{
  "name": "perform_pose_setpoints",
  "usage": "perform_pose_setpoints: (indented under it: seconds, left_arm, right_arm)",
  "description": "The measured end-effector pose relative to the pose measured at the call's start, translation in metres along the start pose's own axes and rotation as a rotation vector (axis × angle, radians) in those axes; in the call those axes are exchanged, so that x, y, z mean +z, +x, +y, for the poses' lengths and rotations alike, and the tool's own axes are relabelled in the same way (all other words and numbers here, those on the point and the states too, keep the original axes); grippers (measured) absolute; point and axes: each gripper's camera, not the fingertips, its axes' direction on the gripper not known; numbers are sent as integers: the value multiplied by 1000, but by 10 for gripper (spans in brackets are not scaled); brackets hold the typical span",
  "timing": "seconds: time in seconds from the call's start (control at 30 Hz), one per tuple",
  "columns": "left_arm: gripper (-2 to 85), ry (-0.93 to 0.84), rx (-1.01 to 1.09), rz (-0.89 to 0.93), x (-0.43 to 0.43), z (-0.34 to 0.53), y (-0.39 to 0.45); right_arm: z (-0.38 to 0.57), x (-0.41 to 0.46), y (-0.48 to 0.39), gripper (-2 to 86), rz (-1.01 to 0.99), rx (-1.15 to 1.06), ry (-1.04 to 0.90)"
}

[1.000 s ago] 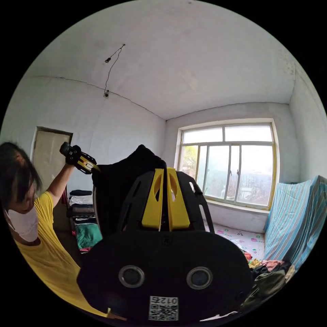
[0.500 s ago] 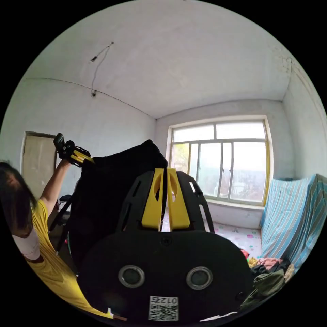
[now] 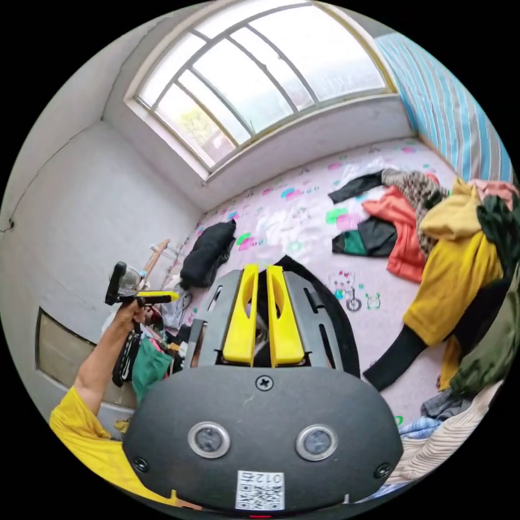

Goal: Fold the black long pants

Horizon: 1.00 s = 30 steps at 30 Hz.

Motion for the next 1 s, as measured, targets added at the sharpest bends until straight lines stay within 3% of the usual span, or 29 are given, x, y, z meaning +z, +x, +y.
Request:
perform_pose_setpoints:
  seconds: [0.23,0.47,0.57,0.73,1.0]
  left_arm:
    - [15,-25,-74,222,89,138,-78]
    - [66,-219,-80,122,153,245,-83]
    - [97,-292,-68,101,178,252,-94]
    - [126,-382,-88,166,213,248,-122]
    - [129,-309,-170,97,232,240,-146]
  right_arm:
    - [238,16,156,18,35,195,-224]
    - [422,-19,188,43,318,262,-425]
    - [453,-33,202,57,441,288,-455]
    - [474,-37,226,70,481,307,-454]
    - [503,-7,269,84,425,136,-580]
